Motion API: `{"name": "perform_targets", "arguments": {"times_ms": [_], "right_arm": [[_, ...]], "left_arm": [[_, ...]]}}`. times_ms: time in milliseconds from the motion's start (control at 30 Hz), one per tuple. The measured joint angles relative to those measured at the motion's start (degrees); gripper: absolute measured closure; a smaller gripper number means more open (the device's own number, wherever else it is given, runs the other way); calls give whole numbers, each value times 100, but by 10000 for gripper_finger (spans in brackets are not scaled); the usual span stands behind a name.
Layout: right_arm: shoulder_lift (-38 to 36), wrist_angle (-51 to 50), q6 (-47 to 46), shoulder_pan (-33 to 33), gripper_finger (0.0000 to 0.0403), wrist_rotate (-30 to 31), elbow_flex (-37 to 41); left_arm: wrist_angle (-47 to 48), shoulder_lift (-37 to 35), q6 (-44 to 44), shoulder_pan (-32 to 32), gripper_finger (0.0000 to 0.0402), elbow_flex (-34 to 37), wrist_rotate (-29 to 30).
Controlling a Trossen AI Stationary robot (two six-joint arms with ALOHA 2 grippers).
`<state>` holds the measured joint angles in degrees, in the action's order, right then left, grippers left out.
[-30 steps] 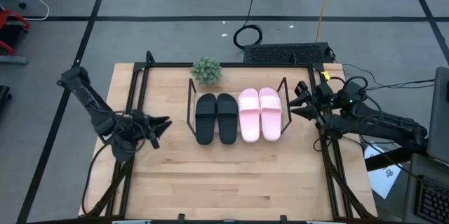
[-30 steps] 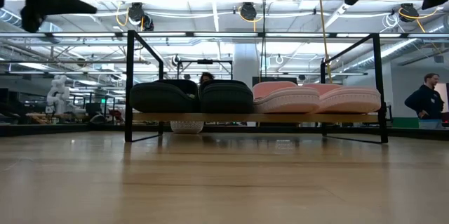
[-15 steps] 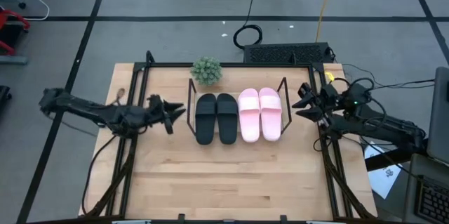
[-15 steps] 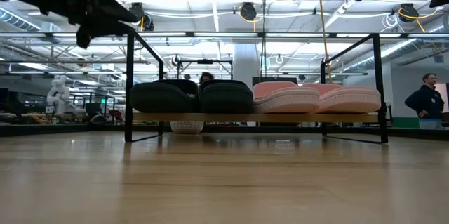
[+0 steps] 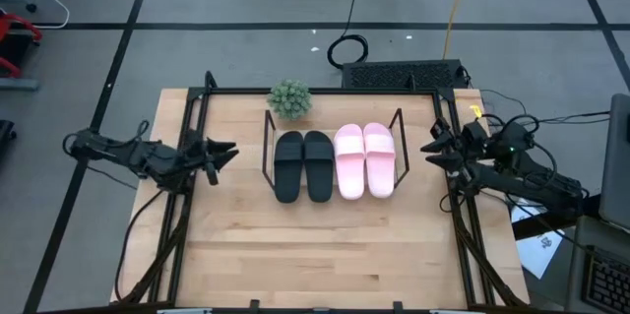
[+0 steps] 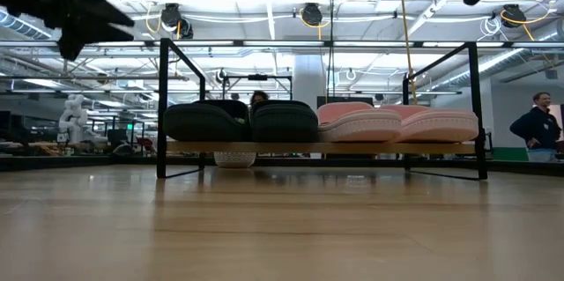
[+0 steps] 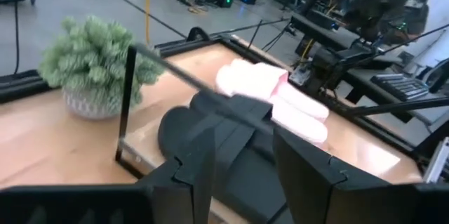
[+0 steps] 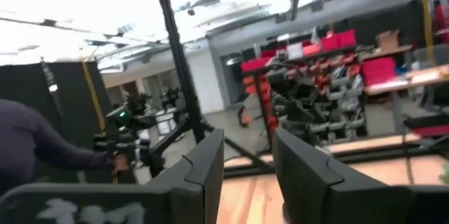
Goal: Pick and place slides into the shelf
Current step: Return to Home Position
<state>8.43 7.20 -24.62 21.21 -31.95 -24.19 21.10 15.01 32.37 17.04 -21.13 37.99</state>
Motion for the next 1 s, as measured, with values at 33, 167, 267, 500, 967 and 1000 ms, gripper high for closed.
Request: {"name": "perform_targets", "arguments": {"times_ms": [33,167,267,500,967,1000], "right_arm": [[-3,-48,-13,2,292,-86,0],[-3,-230,32,7,292,-168,0],[-3,-426,161,7,292,-193,0],[-11,-464,292,7,292,-273,47],[-53,1533,-470,7,292,-726,1545],[-71,1531,-470,9,292,-731,1578]], "left_arm": [[-34,-37,36,62,259,110,79],[-13,-147,105,222,259,306,156],[-10,-210,56,309,259,413,294],[-260,-455,136,508,259,948,452],[-200,-915,306,786,259,1471,606],[-144,-915,344,785,259,1471,616]]}}
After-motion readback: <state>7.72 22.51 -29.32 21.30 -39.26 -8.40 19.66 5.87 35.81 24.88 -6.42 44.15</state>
